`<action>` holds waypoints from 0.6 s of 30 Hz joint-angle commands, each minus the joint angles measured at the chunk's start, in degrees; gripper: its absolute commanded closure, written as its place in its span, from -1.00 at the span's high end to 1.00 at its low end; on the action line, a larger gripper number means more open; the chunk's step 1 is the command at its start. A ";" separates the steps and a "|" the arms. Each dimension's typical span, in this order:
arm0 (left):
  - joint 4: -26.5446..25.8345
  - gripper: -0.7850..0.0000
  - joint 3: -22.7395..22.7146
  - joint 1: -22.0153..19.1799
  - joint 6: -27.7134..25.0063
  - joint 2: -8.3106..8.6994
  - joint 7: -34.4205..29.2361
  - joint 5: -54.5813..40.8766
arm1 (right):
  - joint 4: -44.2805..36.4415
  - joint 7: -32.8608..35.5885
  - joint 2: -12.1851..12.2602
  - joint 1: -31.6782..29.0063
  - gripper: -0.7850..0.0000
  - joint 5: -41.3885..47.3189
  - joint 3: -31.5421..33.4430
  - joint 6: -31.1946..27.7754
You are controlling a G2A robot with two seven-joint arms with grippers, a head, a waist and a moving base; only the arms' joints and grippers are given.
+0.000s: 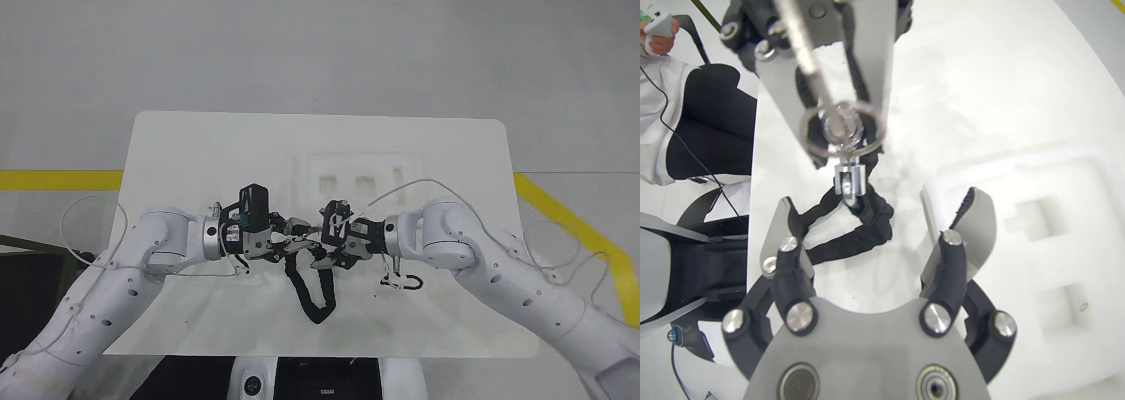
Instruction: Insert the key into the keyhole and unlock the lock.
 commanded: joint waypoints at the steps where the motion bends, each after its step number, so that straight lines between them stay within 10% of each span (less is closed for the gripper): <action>1: -0.01 -1.00 -0.18 0.12 -0.16 -0.09 0.05 -0.12 | 1.08 -0.20 -0.55 0.41 -0.95 0.09 -0.46 -0.82; 18: 0.91 -1.00 -4.53 2.77 -0.53 -0.10 0.90 0.32 | 2.40 3.84 -1.95 0.14 -1.00 0.93 1.63 -0.50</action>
